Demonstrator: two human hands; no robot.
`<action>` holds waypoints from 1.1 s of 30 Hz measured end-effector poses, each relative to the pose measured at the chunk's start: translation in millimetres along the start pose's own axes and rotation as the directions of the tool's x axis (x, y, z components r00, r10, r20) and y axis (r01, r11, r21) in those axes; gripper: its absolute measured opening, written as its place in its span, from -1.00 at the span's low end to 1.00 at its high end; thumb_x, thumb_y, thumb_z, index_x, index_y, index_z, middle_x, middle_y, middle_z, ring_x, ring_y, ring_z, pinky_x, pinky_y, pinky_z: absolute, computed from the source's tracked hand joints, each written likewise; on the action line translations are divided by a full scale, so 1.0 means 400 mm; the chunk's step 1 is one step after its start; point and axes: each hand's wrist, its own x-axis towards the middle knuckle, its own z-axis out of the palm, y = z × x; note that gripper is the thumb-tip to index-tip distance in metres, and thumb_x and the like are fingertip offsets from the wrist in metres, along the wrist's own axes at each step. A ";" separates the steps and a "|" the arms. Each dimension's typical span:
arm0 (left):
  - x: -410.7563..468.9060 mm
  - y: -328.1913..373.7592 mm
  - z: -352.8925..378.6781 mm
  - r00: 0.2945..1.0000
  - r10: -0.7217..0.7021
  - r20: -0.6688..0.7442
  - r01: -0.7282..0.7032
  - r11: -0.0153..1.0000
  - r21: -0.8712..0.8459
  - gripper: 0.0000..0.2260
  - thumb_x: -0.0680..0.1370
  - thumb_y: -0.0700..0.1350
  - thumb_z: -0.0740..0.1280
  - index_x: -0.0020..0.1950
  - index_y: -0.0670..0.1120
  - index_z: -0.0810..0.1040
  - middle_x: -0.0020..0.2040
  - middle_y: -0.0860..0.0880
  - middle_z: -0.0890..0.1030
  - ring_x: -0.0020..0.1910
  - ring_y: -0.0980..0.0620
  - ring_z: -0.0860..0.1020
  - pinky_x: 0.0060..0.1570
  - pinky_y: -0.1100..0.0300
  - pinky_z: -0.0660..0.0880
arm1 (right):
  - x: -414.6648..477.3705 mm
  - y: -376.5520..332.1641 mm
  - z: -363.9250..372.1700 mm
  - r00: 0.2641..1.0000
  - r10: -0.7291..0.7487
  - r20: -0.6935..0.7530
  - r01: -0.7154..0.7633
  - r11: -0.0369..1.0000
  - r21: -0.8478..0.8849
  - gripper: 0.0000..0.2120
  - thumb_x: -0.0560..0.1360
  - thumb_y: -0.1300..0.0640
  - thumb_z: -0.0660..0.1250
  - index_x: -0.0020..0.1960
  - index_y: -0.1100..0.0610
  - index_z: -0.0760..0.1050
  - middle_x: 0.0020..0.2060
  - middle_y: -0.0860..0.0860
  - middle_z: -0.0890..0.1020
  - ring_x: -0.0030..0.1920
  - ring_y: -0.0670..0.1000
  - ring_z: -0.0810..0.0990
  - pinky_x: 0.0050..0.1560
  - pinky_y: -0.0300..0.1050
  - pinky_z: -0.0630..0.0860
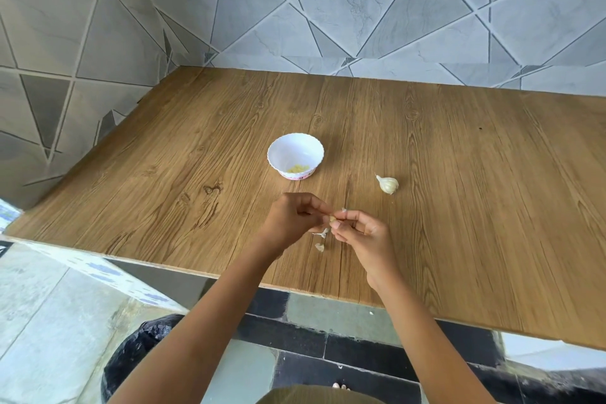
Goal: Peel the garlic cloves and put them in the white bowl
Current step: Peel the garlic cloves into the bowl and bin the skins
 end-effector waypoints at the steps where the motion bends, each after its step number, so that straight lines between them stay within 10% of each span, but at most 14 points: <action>1: 0.001 -0.001 -0.008 1.000 -0.022 -0.017 0.022 0.999 -0.029 -0.88 0.45 -0.35 0.41 -0.13 -0.14 0.63 -0.26 -0.15 0.65 -0.29 0.01 0.61 -0.13 0.18 0.59 | 0.001 0.004 -0.001 1.000 -0.023 -0.001 0.023 0.998 -0.060 -0.89 0.45 0.32 0.41 -0.05 0.18 0.60 -0.20 0.01 0.68 -0.20 -0.16 0.64 -0.17 -0.32 0.53; 3: 0.018 -0.017 -0.037 0.988 -0.033 -0.154 0.033 0.999 0.002 -0.91 0.42 -0.31 0.45 -0.17 -0.14 0.62 -0.29 -0.09 0.63 -0.32 0.06 0.57 -0.17 0.19 0.55 | 0.000 0.018 -0.014 0.989 -0.149 0.002 0.142 0.938 -0.315 -0.83 0.46 0.25 0.41 0.05 0.18 0.60 -0.10 -0.02 0.68 -0.12 -0.17 0.64 -0.08 -0.33 0.54; 7: 0.070 -0.079 -0.113 0.871 0.050 -0.489 0.146 0.923 0.355 -0.93 0.43 -0.23 0.42 -0.16 -0.07 0.62 -0.27 0.04 0.61 -0.23 0.03 0.59 -0.15 0.15 0.53 | -0.017 0.054 -0.054 0.882 -0.448 0.146 0.360 0.441 -0.822 -0.68 0.53 0.01 0.28 0.15 0.20 0.57 0.06 0.05 0.65 0.06 0.04 0.63 0.04 -0.03 0.58; 12: 0.079 -0.120 -0.123 0.893 0.146 -0.426 0.118 0.837 0.534 -0.87 0.45 -0.31 0.35 -0.06 -0.19 0.64 -0.11 -0.13 0.66 -0.12 -0.16 0.62 -0.16 0.07 0.54 | -0.033 0.102 -0.073 0.931 -0.300 0.208 0.284 0.235 -0.930 -0.34 0.59 -0.23 -0.13 0.25 0.21 0.51 0.31 0.15 0.48 0.32 0.18 0.45 0.30 0.19 0.38; 15: 0.058 -0.104 -0.087 0.898 0.277 -0.342 -0.012 0.792 0.611 -0.79 0.44 -0.39 0.30 -0.03 -0.19 0.66 -0.01 -0.15 0.65 -0.13 -0.13 0.62 -0.18 0.06 0.56 | -0.033 0.098 -0.070 0.930 -0.302 0.209 0.286 0.238 -0.928 -0.35 0.60 -0.22 -0.13 0.25 0.22 0.51 0.32 0.16 0.48 0.33 0.17 0.44 0.33 0.12 0.29; 21: 0.032 -0.045 0.046 0.912 0.300 0.281 -0.410 0.606 0.682 -0.66 0.44 -0.41 0.20 0.13 -0.20 0.61 0.07 -0.12 0.62 -0.01 -0.11 0.60 -0.06 0.03 0.56 | -0.038 0.097 -0.076 0.937 -0.294 0.188 0.278 0.301 -0.912 -0.47 0.53 -0.13 0.06 0.28 0.21 0.49 0.34 0.14 0.46 0.36 0.17 0.41 0.36 0.08 0.24; 30: -0.026 -0.041 0.021 0.883 0.200 0.426 -0.466 0.494 0.734 -0.76 0.54 -0.21 0.30 0.18 -0.11 0.60 0.19 -0.02 0.57 0.10 0.02 0.57 0.13 0.19 0.48 | -0.038 0.082 -0.078 0.936 -0.325 0.135 0.302 0.546 -0.782 -0.60 0.55 0.06 0.27 0.31 0.24 0.45 0.30 0.12 0.49 0.35 0.11 0.41 0.38 0.03 0.31; 33: -0.023 -0.069 0.020 0.877 0.251 0.409 -0.480 0.481 0.734 -0.85 0.48 -0.29 0.36 0.00 -0.15 0.67 -0.03 -0.09 0.65 -0.15 -0.07 0.64 -0.13 0.03 0.60 | -0.053 0.049 -0.074 0.961 -0.274 0.045 0.248 0.773 -0.584 -0.66 0.57 0.15 0.26 0.33 0.17 0.43 0.28 -0.01 0.50 0.29 -0.14 0.43 0.28 -0.40 0.29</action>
